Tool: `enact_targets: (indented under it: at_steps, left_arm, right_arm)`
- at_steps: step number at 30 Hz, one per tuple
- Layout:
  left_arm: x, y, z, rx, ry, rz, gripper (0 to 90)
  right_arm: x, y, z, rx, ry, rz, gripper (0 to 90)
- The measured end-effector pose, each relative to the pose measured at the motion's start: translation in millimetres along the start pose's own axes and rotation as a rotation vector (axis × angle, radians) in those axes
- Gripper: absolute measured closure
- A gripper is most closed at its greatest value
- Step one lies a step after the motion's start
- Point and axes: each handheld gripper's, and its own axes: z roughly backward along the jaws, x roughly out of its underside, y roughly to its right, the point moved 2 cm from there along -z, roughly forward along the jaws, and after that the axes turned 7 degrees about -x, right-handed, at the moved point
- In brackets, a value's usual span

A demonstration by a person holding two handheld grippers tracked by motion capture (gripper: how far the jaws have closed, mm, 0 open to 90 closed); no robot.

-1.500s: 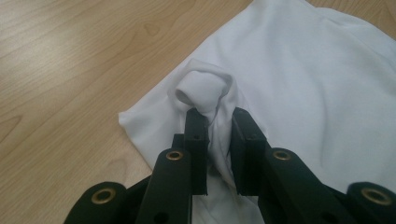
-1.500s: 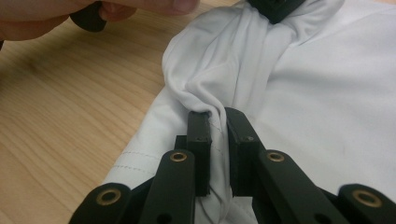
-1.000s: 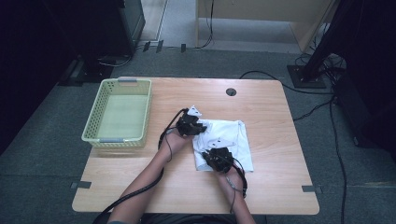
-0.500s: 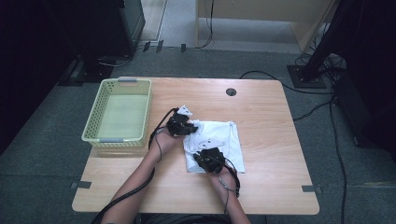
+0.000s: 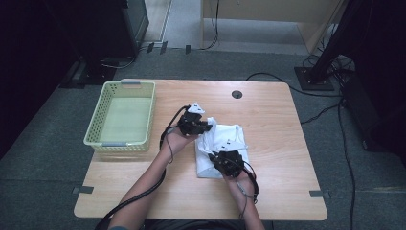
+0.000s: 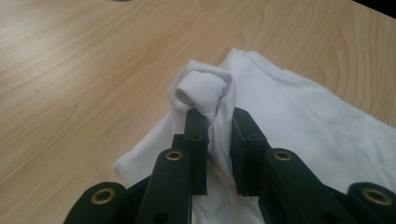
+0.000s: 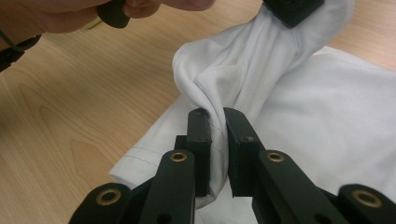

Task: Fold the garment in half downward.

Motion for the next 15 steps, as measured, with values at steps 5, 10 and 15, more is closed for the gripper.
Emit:
enact_targets:
  at_steps: [5,10,15]
  left_arm:
    - [-5.2,7.9,-12.4,0.012,0.009,-0.002,80.4]
    - [-6.0,14.8,-27.5,0.026,0.019,0.008,80.4]
    - [-0.1,17.6,-44.8,0.036,-0.003,0.003,80.3]
  right_arm:
    - [5.3,10.7,8.9,0.024,-0.001,-0.026,82.8]
    - [12.0,19.6,16.0,0.067,-0.007,-0.037,82.8]
    - [24.0,29.1,15.1,0.117,-0.041,-0.047,82.8]
